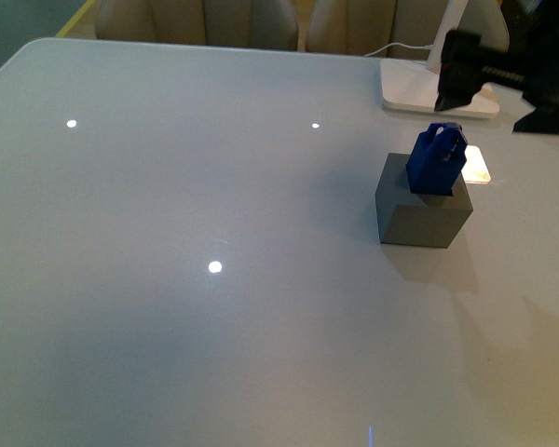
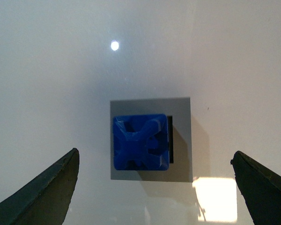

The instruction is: Insert blue part into gray base

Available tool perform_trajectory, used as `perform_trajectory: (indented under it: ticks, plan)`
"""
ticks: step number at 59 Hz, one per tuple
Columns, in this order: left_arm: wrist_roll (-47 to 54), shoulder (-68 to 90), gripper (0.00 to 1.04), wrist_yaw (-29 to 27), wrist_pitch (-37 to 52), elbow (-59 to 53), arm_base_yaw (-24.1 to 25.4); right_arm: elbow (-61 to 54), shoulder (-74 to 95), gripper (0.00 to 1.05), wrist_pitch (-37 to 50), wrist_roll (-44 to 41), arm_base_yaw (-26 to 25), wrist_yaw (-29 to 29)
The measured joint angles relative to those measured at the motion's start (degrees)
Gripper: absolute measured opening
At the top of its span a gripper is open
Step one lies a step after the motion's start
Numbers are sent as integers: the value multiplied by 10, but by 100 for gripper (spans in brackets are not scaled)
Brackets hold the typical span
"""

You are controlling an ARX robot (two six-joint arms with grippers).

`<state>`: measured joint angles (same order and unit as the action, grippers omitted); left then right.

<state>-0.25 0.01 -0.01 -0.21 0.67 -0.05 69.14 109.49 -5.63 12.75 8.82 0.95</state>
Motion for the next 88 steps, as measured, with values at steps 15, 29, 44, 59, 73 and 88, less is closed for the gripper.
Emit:
perform_trajectory:
  ticks: [15, 29, 44, 59, 73, 88]
  plan:
    - [0, 0, 97, 0, 0, 0, 0, -228, -146, 73, 424, -91, -2, 68]
    - [0, 0, 97, 0, 0, 0, 0, -421, -246, 31, 636, -117, -29, 51]
    - [0, 0, 97, 0, 0, 0, 0, -536, -350, 2, 640, -125, -48, 29]
    - [0, 0, 97, 0, 0, 0, 0, -607, -438, 2, 625, -125, -86, -6]
    - [0, 0, 97, 0, 0, 0, 0, -655, -513, 2, 591, -125, -87, -8]
    - [0, 0, 97, 0, 0, 0, 0, -678, -631, 2, 498, -125, -87, -8]
